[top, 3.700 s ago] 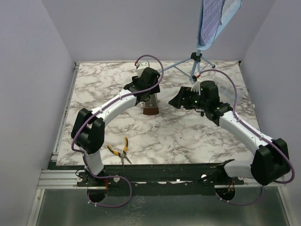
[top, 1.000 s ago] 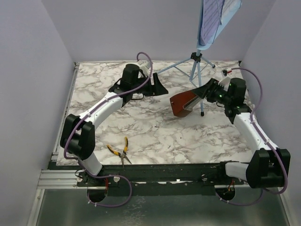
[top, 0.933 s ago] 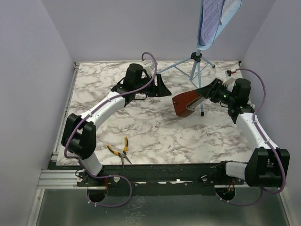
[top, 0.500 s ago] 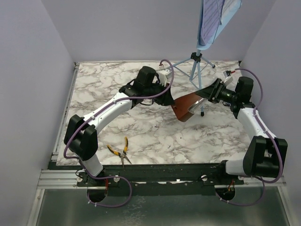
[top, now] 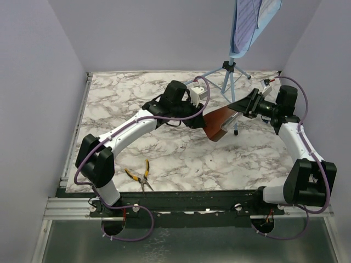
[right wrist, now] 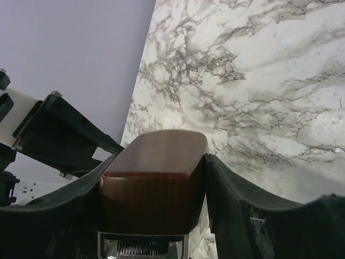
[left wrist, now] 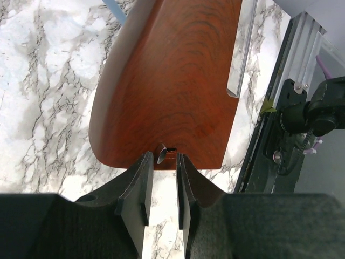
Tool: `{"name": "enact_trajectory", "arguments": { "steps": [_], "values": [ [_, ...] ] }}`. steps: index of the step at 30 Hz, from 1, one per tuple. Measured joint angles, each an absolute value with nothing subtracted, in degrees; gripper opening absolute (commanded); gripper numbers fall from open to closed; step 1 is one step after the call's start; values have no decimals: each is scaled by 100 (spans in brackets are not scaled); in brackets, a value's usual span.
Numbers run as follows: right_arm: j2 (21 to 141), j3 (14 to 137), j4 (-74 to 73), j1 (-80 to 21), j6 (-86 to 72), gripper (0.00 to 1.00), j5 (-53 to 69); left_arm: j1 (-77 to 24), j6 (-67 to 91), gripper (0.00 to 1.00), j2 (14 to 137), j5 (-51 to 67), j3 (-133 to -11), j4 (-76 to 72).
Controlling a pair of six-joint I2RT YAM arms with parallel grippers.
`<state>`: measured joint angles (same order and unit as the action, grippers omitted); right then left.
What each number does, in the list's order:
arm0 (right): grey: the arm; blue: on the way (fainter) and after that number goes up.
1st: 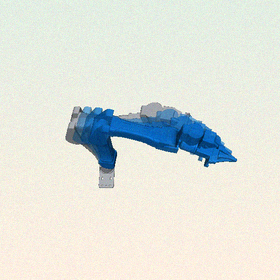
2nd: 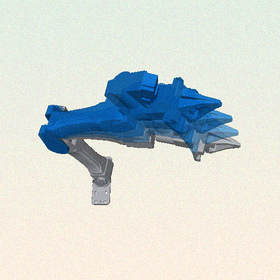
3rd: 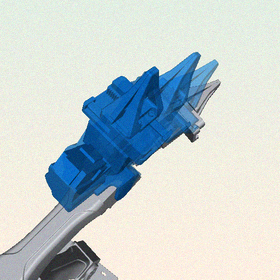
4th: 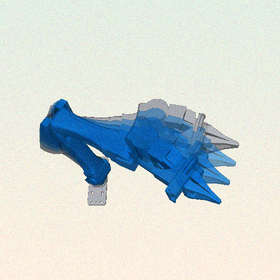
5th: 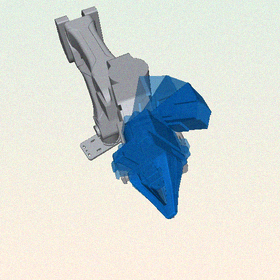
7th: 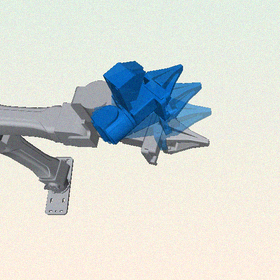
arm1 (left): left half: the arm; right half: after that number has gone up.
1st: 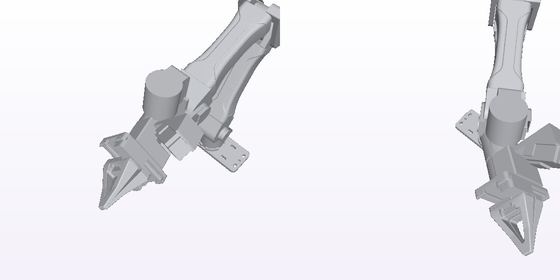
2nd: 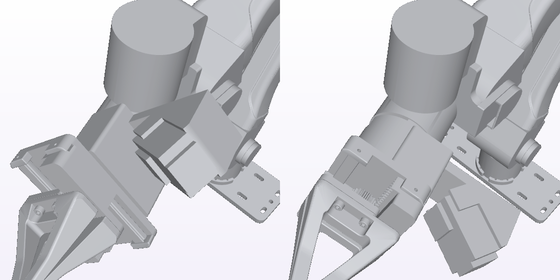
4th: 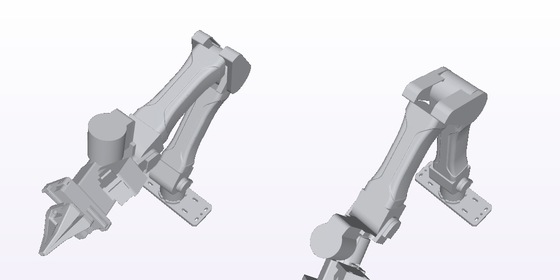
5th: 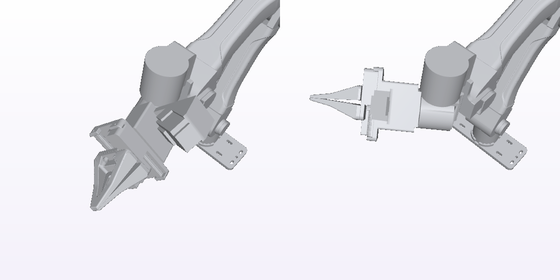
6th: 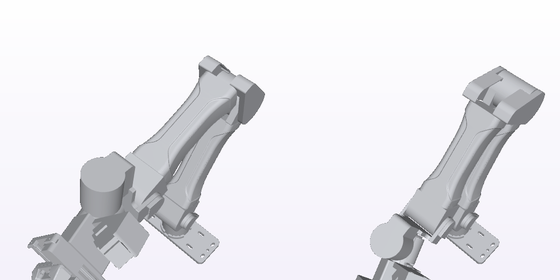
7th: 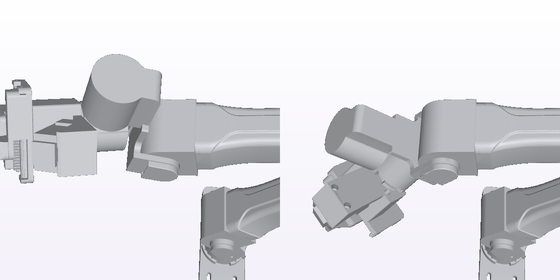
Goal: Set up the instrument practice props
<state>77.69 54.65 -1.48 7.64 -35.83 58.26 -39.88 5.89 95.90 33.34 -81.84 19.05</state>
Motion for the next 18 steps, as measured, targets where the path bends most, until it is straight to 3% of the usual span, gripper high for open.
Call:
{"name": "enact_trajectory", "arguments": {
  "steps": [11, 18],
  "values": [
    [7769, 5537, -331, 788, -3444, 0, 5861, -4099, 499, 25, 9590, 3299, -8184, 1929],
    [7723, 5535, -338, 757, -3450, 0, 5808, -4217, 456, 11, 9590, 3122, -8184, 1942]
  ]
}}
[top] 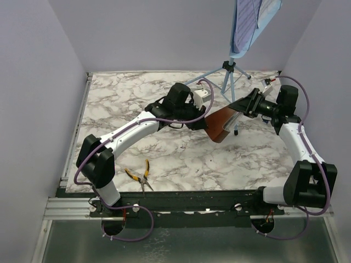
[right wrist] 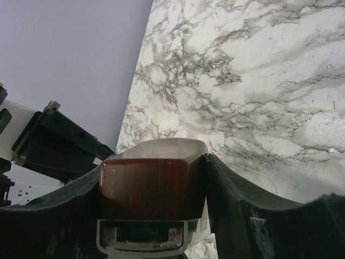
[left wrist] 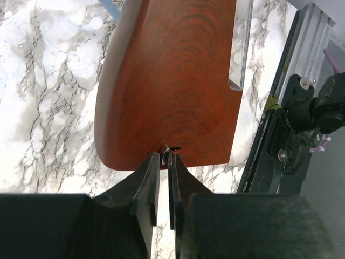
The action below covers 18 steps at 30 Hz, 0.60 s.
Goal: Set up the instrument practice props
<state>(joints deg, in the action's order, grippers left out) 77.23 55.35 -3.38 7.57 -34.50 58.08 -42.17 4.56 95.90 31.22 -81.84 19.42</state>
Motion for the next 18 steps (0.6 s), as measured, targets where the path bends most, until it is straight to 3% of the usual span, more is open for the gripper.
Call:
{"name": "enact_trajectory", "arguments": {
  "steps": [8, 18],
  "values": [
    [7465, 5349, -233, 183, -3465, 0, 4648, -4399, 353, 0, 9605, 2720, -8158, 2294],
    [7140, 4595, -202, -110, -3170, 0, 3446, -4827, 360, 0, 10186, 1868, -8068, 2320]
  ]
}}
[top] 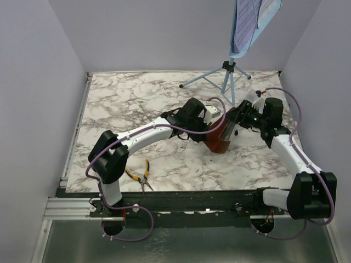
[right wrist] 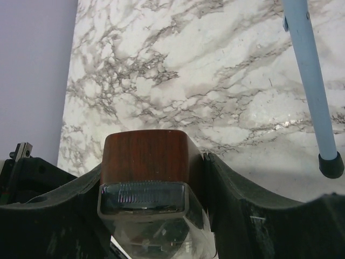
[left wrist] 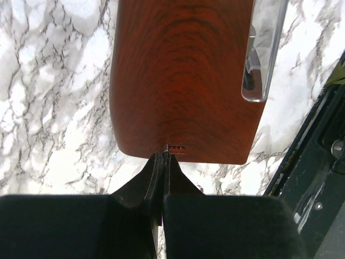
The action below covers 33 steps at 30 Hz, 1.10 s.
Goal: Set up the instrument practice props
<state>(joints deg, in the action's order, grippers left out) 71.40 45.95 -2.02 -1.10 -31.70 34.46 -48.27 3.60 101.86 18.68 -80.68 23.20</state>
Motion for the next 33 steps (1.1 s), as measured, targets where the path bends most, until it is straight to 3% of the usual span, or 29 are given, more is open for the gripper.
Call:
{"name": "enact_trajectory", "arguments": {
  "steps": [16, 18, 24, 25, 33],
  "values": [
    [6055, 2915, 1011, -696, -3098, 0, 2663, -4934, 1151, 0, 10287, 1920, -7459, 1487],
    [5883, 2753, 1160, -762, -3092, 0, 2506, -4917, 1245, 8, 10287, 2001, -7382, 1372],
    [5787, 2694, 1205, -875, -3013, 0, 2300, -4915, 1577, 66, 10075, 2099, -6825, 770],
    [5813, 2694, 1216, -888, -3039, 0, 2305, -4930, 1656, 72, 10012, 2104, -6676, 701],
    [6088, 2718, 1498, -906, -3192, 0, 2412, -5022, 1975, 84, 9601, 2045, -6082, 47]
  ]
}}
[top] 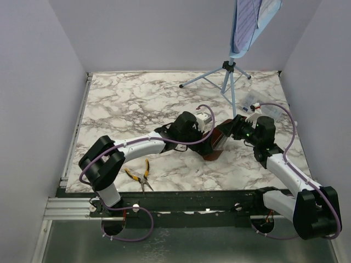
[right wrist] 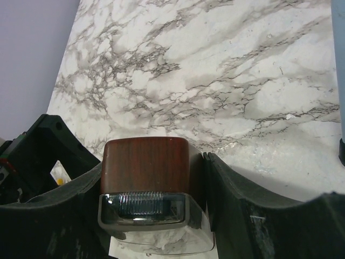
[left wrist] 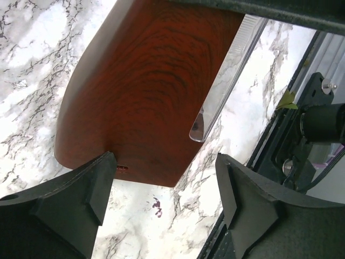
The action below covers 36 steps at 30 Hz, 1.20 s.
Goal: Set up the instrument practice props
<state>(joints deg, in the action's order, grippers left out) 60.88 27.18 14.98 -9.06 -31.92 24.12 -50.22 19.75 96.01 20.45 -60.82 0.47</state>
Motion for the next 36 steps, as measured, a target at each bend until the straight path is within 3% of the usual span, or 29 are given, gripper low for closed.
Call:
{"name": "enact_trajectory", "arguments": {
  "steps": [4, 10, 15, 20, 25, 29, 33, 36],
  "values": [
    [6104, 2727, 1496, -906, -3192, 0, 2434, -5065, 1990, 83, 9588, 1900, -6073, 12],
    [6104, 2729, 1492, -906, -3199, 0, 2432, -5076, 1946, 61, 9588, 1643, -6101, 115],
    [6106, 2729, 1490, -913, -3188, 0, 2449, -5076, 1863, 65, 9579, 1417, -6108, 244],
    [6108, 2729, 1490, -932, -3183, 0, 2469, -5089, 1785, 48, 9559, 1330, -6110, 327],
    [6108, 2729, 1487, -932, -3148, 0, 2475, -5103, 1769, 53, 9559, 1208, -6117, 416],
    [6108, 2729, 1487, -932, -3131, 0, 2475, -5103, 1776, 47, 9559, 1138, -6117, 432],
    [6108, 2729, 1492, -932, -3085, 0, 2515, -5103, 1793, 72, 9559, 1066, -6110, 447],
    [6108, 2729, 1496, -932, -3037, 0, 2567, -5109, 1776, 72, 9544, 967, -6088, 523]
  ]
}}
